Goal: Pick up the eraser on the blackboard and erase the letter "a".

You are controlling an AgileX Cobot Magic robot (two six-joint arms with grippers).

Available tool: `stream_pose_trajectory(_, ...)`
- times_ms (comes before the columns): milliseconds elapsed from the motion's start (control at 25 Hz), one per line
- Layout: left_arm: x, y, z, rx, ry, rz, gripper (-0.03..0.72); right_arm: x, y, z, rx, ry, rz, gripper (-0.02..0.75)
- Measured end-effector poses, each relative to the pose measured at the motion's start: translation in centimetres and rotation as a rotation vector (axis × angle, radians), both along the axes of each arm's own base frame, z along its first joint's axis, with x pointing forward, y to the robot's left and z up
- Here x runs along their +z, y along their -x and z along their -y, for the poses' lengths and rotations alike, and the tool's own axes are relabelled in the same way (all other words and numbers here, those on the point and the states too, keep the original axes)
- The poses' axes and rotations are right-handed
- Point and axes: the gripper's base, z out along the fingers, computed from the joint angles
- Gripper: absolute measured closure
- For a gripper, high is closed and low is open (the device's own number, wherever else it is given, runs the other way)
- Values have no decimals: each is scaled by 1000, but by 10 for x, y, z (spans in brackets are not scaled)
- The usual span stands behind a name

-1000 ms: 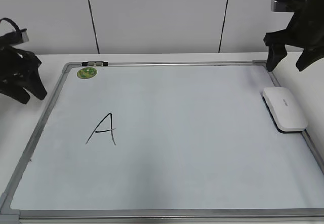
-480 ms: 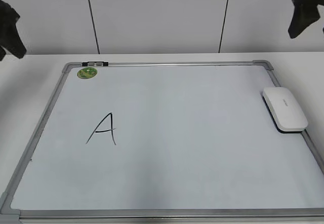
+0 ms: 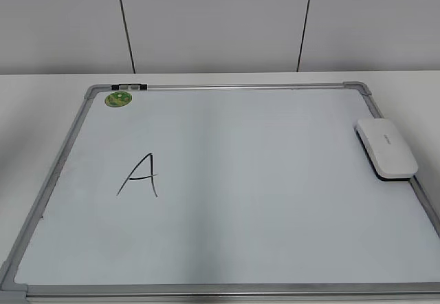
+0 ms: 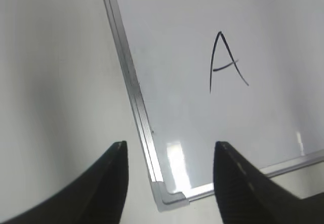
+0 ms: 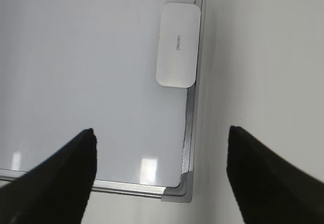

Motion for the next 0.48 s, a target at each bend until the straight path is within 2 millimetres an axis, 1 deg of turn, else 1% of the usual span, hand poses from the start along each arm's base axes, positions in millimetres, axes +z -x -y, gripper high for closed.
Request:
stream_pose_trajectory(160, 5, 55, -3, 16, -24, 39, 274, 23, 52, -1, 4, 5, 122, 143)
stream_pose_trajectory(240, 6, 80, -4, 35, -25, 58, 254, 30, 76, -2, 4, 4, 172, 144)
stream_pose_trajectory(360, 1, 114, -6, 49, -31, 85, 243, 31, 105, -5, 3, -24, 218, 145)
stream_pose_trajectory(480, -3, 143, -7, 67, -29, 123, 240, 24, 129, -6, -9, -48, 243, 145)
